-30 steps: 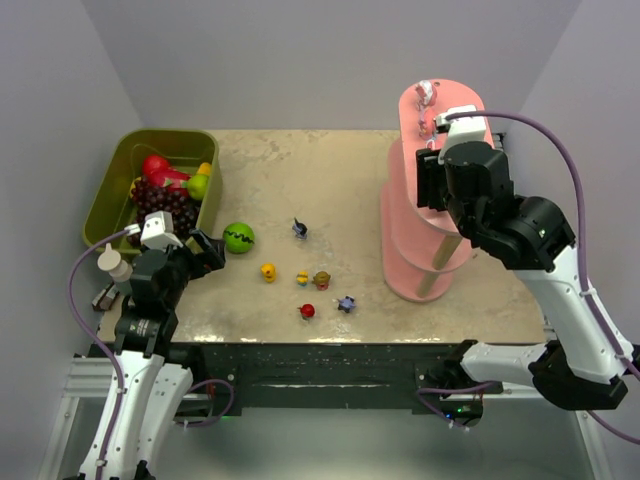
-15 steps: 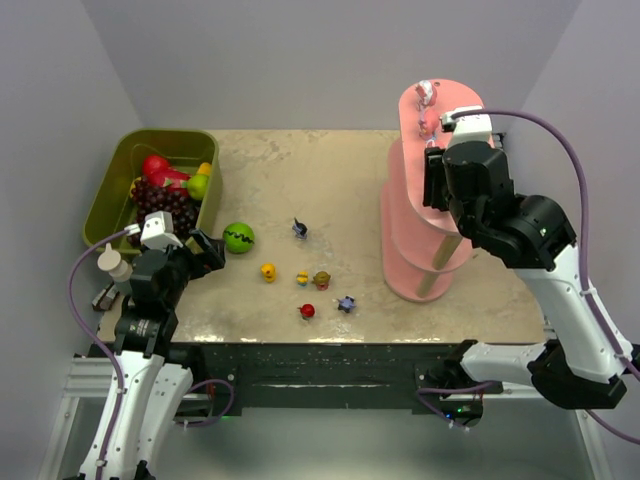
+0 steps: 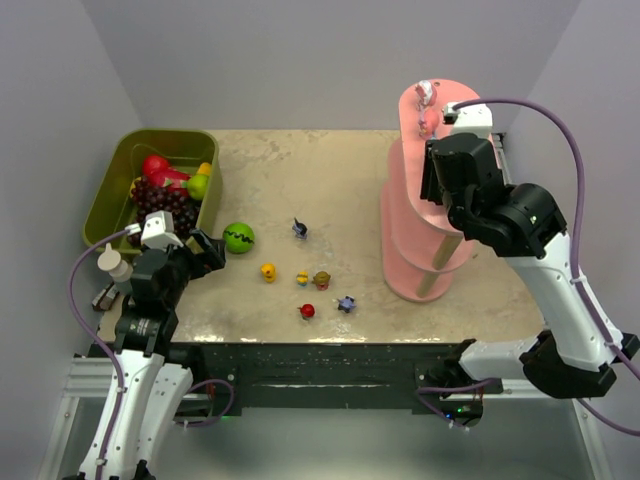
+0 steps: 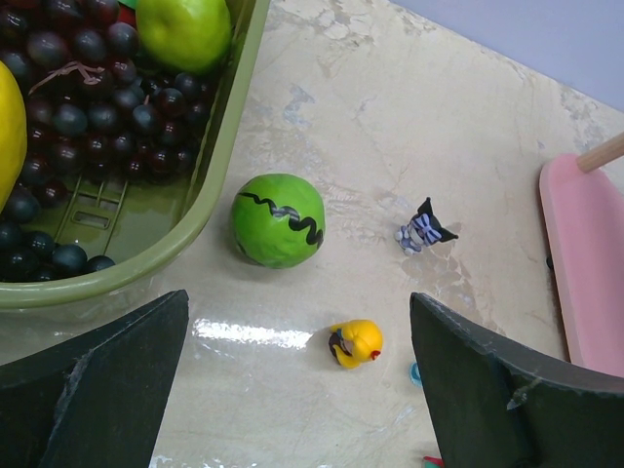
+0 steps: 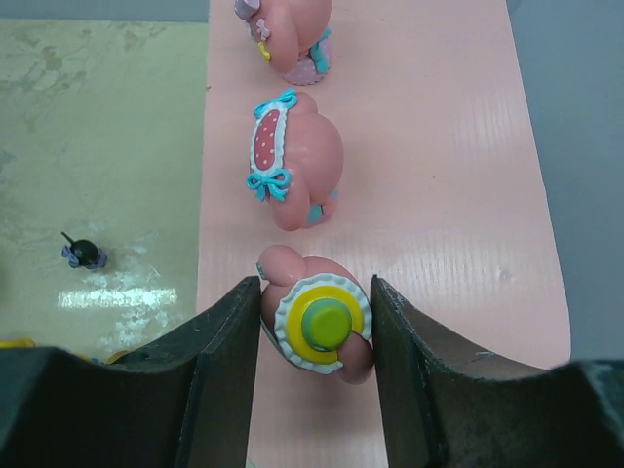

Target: Place and organize the plastic toys onto the shelf

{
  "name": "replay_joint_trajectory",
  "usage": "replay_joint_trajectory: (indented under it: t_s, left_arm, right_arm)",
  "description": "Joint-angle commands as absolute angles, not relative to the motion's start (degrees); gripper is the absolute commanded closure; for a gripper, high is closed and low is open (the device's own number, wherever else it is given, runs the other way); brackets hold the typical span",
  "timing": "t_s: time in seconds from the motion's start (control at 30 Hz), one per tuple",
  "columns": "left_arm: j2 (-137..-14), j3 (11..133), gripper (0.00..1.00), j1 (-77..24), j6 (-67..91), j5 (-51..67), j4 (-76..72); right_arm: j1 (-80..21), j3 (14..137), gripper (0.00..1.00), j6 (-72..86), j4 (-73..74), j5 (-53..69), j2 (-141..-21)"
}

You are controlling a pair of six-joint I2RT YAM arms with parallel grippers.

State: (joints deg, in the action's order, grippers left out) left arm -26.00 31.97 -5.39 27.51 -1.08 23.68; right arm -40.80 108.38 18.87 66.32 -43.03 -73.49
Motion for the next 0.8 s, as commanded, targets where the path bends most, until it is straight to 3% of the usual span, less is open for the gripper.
replay_joint_trajectory:
  t_s: [0.0, 0.3, 0.57, 0.77]
  left_arm:
    - [-26.37, 32.96, 0.00, -5.63, 27.69, -0.53, 22.59]
    - [-26.46, 33.05, 0.00, -5.62, 27.60, -0.35, 22.50]
    - [-26.28, 32.96, 0.00, -5.62, 27.69, -0.53, 22.59]
    - [-25.93, 33.05, 0.00, -5.63, 27.69, -0.70, 22.59]
  right_arm:
    - [-40.43, 109.42, 0.65, 21.88, 71.01, -46.14, -74.44]
    - [-40.43, 109.95, 0.53, 21.62, 71.98, -47.11, -74.88]
    - [-40.43, 107.58, 0.32, 18.20, 66.64, -43.34, -72.25]
    - [-40.52, 107.31, 0.28, 17.31, 65.21, -41.84, -71.72]
